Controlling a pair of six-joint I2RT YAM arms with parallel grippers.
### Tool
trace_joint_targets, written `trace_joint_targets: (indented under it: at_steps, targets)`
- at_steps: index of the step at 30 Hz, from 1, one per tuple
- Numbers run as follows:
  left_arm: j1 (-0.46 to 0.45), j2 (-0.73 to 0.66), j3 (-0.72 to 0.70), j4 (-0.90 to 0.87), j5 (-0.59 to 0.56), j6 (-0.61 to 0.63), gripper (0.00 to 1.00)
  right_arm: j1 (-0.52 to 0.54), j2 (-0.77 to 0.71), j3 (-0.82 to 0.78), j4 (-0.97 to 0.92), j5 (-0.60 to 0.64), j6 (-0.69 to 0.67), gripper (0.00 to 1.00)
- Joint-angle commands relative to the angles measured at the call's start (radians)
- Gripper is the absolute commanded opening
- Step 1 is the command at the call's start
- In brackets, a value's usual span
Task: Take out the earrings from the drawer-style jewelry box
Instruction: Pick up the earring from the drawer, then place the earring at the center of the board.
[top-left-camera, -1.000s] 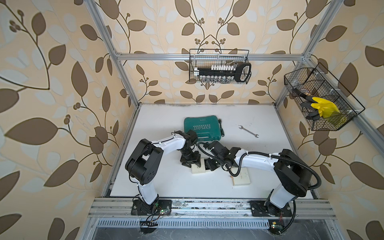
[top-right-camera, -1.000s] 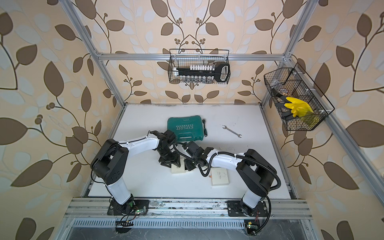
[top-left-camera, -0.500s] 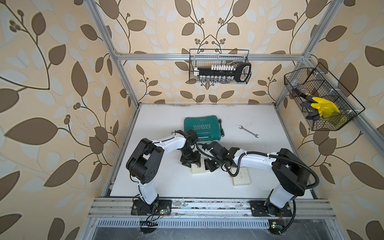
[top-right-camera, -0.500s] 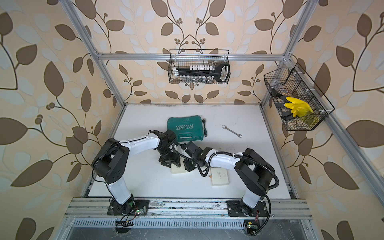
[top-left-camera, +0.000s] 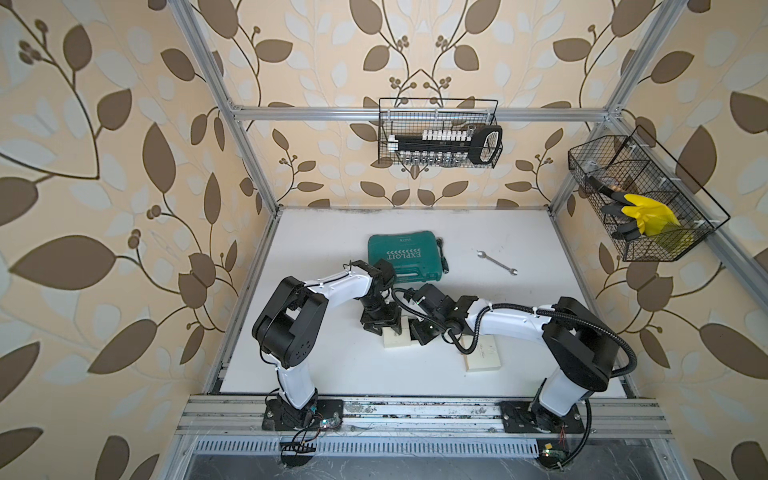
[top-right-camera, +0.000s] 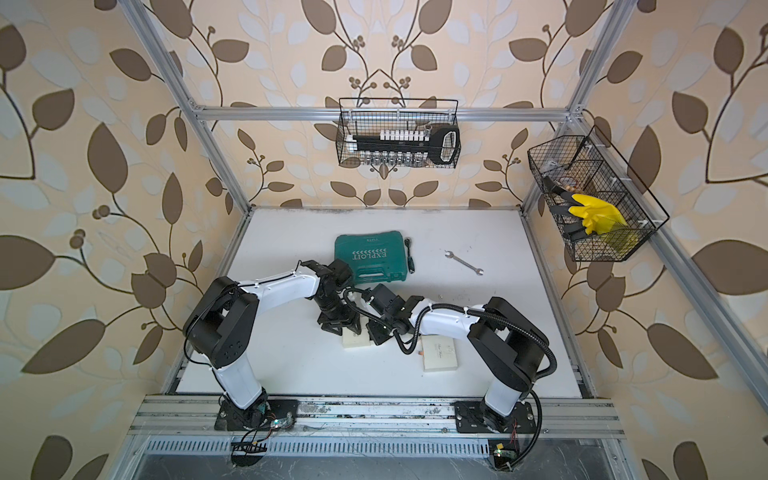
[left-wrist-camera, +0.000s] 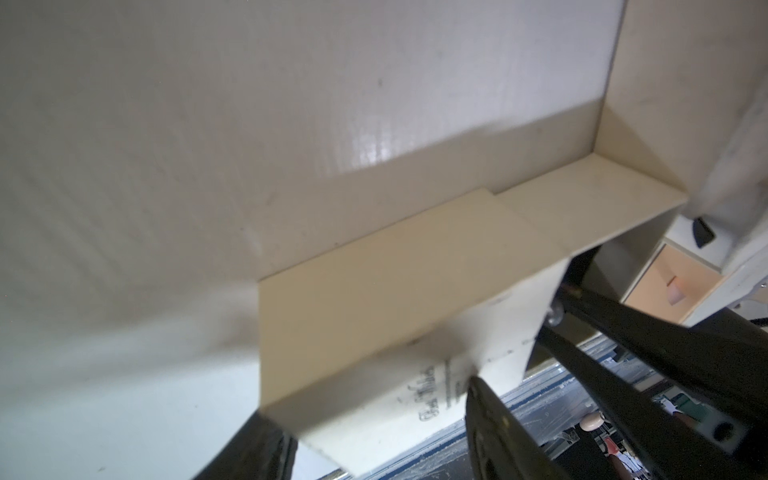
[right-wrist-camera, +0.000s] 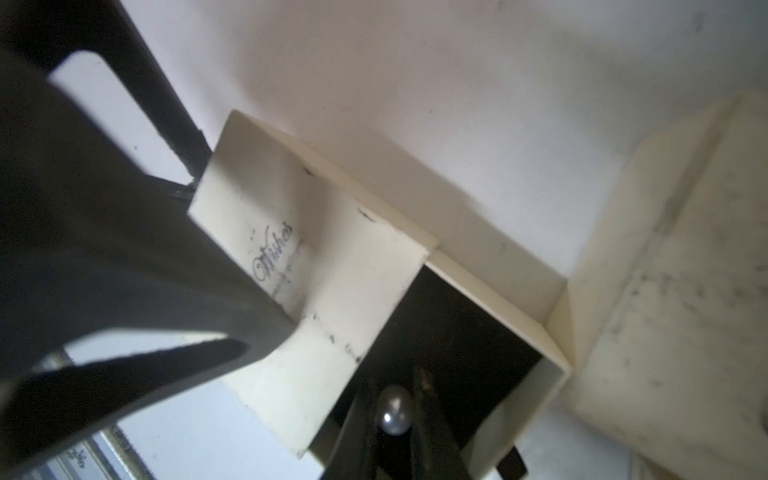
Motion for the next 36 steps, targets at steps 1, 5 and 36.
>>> trace_joint_targets:
  at_steps: [1,5,36]
  targets:
    - [-0.009,0.037,-0.028,-0.009,-0.082,0.01,0.64,0.005,-0.073,-0.029,-0.007,0.02,0.002,0.1]
    - [-0.009,0.037,-0.027,-0.006,-0.073,0.014,0.64,-0.023,-0.136,-0.05,-0.007,0.035,0.011,0.1]
    - [-0.011,0.015,-0.014,-0.006,0.035,0.046,0.71,-0.621,-0.059,-0.104,-0.047,0.094,0.068,0.1]
